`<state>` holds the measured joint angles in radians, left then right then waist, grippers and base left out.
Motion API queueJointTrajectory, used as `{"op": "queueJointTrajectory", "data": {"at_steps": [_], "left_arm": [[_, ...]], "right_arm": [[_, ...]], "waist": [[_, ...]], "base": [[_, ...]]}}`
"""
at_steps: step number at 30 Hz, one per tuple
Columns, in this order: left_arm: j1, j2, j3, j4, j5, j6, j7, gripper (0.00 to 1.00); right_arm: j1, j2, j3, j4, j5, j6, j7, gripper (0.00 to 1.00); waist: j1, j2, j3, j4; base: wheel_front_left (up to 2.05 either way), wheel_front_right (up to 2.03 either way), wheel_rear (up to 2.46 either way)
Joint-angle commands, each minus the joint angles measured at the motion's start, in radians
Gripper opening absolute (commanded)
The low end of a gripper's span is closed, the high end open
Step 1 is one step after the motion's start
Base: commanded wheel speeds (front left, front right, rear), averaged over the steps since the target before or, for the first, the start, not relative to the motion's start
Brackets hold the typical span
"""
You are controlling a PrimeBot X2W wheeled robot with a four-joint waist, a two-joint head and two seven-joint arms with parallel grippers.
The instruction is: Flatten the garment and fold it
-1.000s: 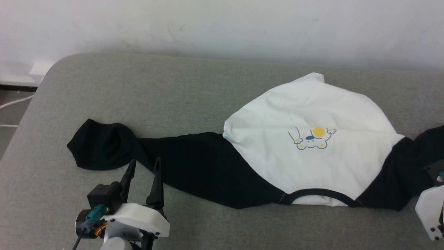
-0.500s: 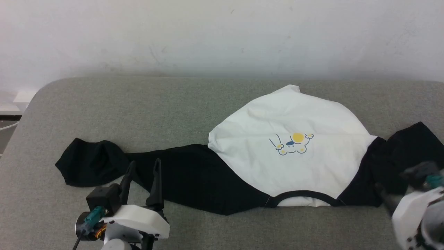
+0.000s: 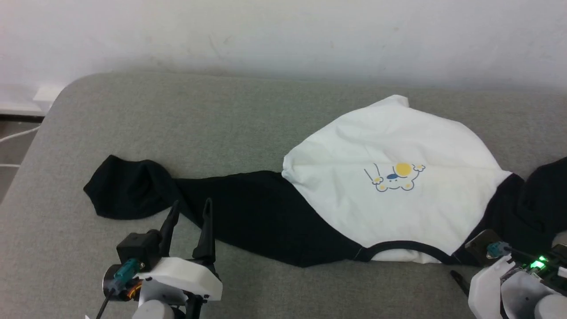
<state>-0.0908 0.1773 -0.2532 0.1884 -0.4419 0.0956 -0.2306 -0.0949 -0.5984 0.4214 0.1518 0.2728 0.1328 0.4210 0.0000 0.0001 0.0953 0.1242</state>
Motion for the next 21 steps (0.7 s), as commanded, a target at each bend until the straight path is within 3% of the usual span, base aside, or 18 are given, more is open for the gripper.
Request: {"op": "queueJointTrajectory", "data": {"at_steps": [1,6,8,14,21], "left_arm": [[-0.015,-0.001,0.000,0.003,-0.003,-0.007,-0.006,1.00],[-0.024,-0.001,0.000,0.013,-0.006,-0.008,-0.009,1.00],[-0.024,-0.002,0.000,0.021,-0.007,-0.007,-0.010,1.00],[-0.005,0.000,0.007,0.044,-0.015,-0.004,-0.015,1.00],[0.024,-0.006,0.007,0.066,-0.025,-0.007,-0.020,1.00]], "right_arm": [[-0.021,0.004,0.014,0.026,0.000,-0.002,-0.008,1.00],[-0.073,0.019,0.075,0.132,0.005,-0.002,-0.045,1.00],[-0.081,0.028,0.108,0.157,0.028,-0.002,-0.051,0.00],[-0.079,0.025,0.197,0.081,0.222,-0.002,-0.009,0.00],[-0.001,-0.078,0.238,-0.205,0.504,-0.002,0.248,0.00]], "waist": [[0.0000,-0.0001,0.018,0.019],[0.0000,-0.0001,0.024,0.026],[0.0000,-0.0001,0.015,0.022],[0.0000,-0.0001,-0.040,-0.022],[0.0000,-0.0001,-0.107,-0.072]], "base": [[0.00,0.00,0.00],[0.00,0.00,0.00],[0.00,0.00,0.00],[0.00,0.00,0.00],[0.00,0.00,0.00]]}}
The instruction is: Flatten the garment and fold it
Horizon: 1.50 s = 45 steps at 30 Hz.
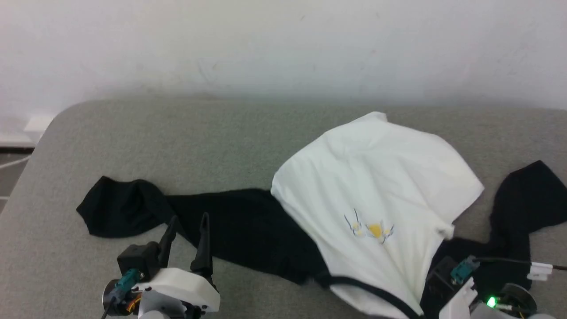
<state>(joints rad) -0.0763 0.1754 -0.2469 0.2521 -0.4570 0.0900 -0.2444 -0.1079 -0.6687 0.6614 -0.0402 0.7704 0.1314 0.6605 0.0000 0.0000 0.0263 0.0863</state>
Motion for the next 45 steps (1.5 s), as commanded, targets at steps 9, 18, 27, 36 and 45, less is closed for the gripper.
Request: {"op": "queueJointTrajectory", "data": {"at_steps": [9,18,27,36,45], "left_arm": [[0.018,-0.010,-0.009,0.013,-0.009,-0.013,-0.011,1.00],[-0.002,-0.010,-0.018,0.021,-0.007,-0.025,-0.013,1.00],[-0.073,-0.042,-0.050,0.023,0.005,-0.046,-0.015,1.00],[-0.120,-0.069,-0.069,0.046,0.019,-0.067,-0.017,1.00],[-0.137,-0.092,-0.061,0.055,0.034,-0.081,-0.017,1.00]], "right_arm": [[0.188,-0.029,-0.016,-0.177,0.084,-0.001,0.212,0.00],[0.104,0.052,-0.308,-0.137,0.028,-0.001,0.186,1.00],[-0.188,0.122,-0.535,0.116,-0.283,-0.001,0.197,1.00],[-0.315,0.150,-0.608,0.449,-0.495,-0.001,0.150,1.00],[-0.371,0.140,-0.618,0.605,-0.584,-0.001,0.055,0.00]], "waist": [[0.0000,0.0000,-0.038,-0.018],[0.0000,0.0000,0.015,0.041],[0.0000,0.0000,0.142,0.143],[0.0000,0.0000,0.218,0.227],[0.0000,0.0000,0.242,0.260]], "base": [[0.00,0.00,0.00],[0.00,0.00,0.00],[0.00,0.00,0.00],[0.00,0.00,0.00],[0.00,0.00,0.00]]}}
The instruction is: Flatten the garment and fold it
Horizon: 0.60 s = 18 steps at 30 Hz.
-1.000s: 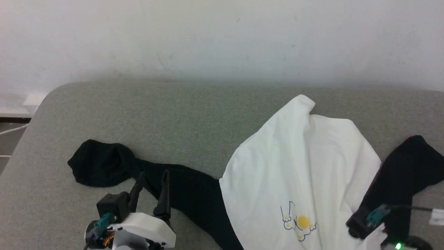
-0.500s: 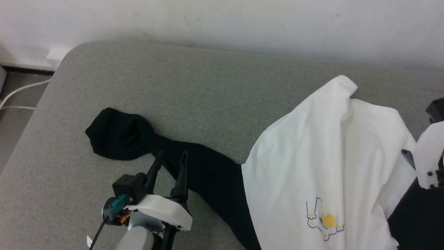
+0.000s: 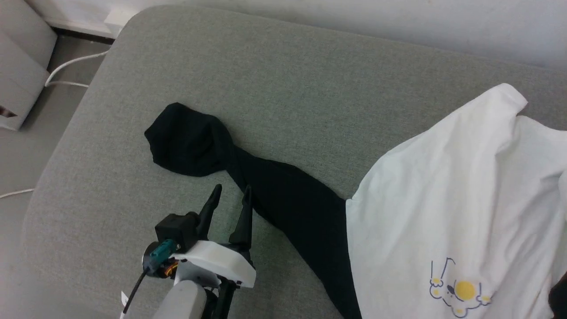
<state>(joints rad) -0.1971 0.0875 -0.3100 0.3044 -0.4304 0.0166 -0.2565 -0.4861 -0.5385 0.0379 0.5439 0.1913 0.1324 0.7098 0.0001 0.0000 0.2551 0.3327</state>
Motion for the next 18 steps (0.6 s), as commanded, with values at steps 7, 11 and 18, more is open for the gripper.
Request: {"op": "queueJointTrajectory", "data": {"at_steps": [7,11,18], "left_arm": [[-0.035,-0.019,0.011,-0.001,0.019,-0.017,-0.005,1.00],[-0.040,-0.025,0.017,-0.004,0.026,-0.023,-0.005,1.00],[-0.040,-0.031,0.029,-0.008,0.037,-0.029,-0.005,1.00]], "right_arm": [[-0.148,-0.067,0.023,0.046,-0.150,-0.002,-0.228,0.00],[-0.213,-0.071,0.037,0.115,-0.229,-0.002,-0.322,0.00],[-0.216,-0.002,0.031,0.247,-0.239,-0.002,-0.407,1.00]], "waist": [[-0.0001,0.0000,0.022,0.019],[-0.0001,0.0000,0.026,0.019],[-0.0001,0.0000,0.019,-0.005]], "base": [[0.00,0.00,0.00],[0.00,0.00,0.00],[0.00,0.00,0.00]]}}
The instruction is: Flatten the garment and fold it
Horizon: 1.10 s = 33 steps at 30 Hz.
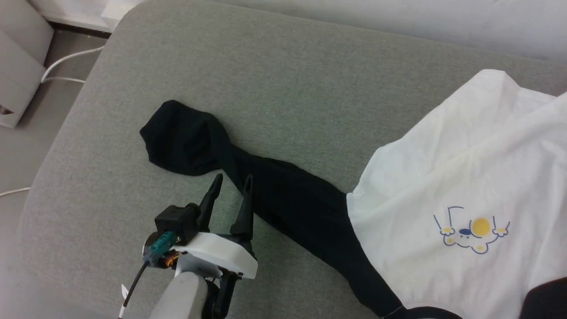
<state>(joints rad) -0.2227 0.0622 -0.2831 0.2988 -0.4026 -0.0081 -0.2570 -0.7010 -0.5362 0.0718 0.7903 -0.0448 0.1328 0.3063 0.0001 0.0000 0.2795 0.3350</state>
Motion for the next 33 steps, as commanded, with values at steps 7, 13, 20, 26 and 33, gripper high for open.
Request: {"op": "queueJointTrajectory", "data": {"at_steps": [7,13,20,26,33], "left_arm": [[-0.014,0.010,0.029,-0.011,0.032,-0.019,-0.005,1.00],[-0.016,0.052,0.046,-0.023,0.034,-0.033,0.000,1.00],[-0.052,0.115,0.054,-0.067,0.025,-0.053,0.067,1.00],[-0.163,0.176,-0.003,-0.085,-0.044,-0.106,0.277,1.00],[-0.392,0.288,-0.141,-0.020,-0.226,-0.122,0.654,1.00]], "right_arm": [[0.000,0.076,-0.004,-0.018,0.051,-0.002,-0.247,1.00],[0.106,0.147,0.012,-0.173,0.157,-0.002,-0.439,1.00],[0.388,0.273,-0.053,-0.509,0.261,-0.002,-0.530,1.00],[0.582,0.421,-0.172,-0.746,0.258,-0.002,-0.530,1.00],[0.618,0.470,-0.171,-0.881,0.233,-0.002,-0.487,1.00]], "waist": [[-0.0001,0.0000,-0.071,-0.088],[-0.0001,0.0000,-0.137,-0.204],[-0.0001,0.0000,-0.143,-0.348],[-0.0001,0.0000,-0.102,-0.445],[-0.0001,0.0000,-0.027,-0.544]], "base": [[0.00,0.00,0.00],[0.00,0.00,0.00],[0.00,0.00,0.00],[0.00,0.00,0.00],[0.00,0.00,0.00]]}}
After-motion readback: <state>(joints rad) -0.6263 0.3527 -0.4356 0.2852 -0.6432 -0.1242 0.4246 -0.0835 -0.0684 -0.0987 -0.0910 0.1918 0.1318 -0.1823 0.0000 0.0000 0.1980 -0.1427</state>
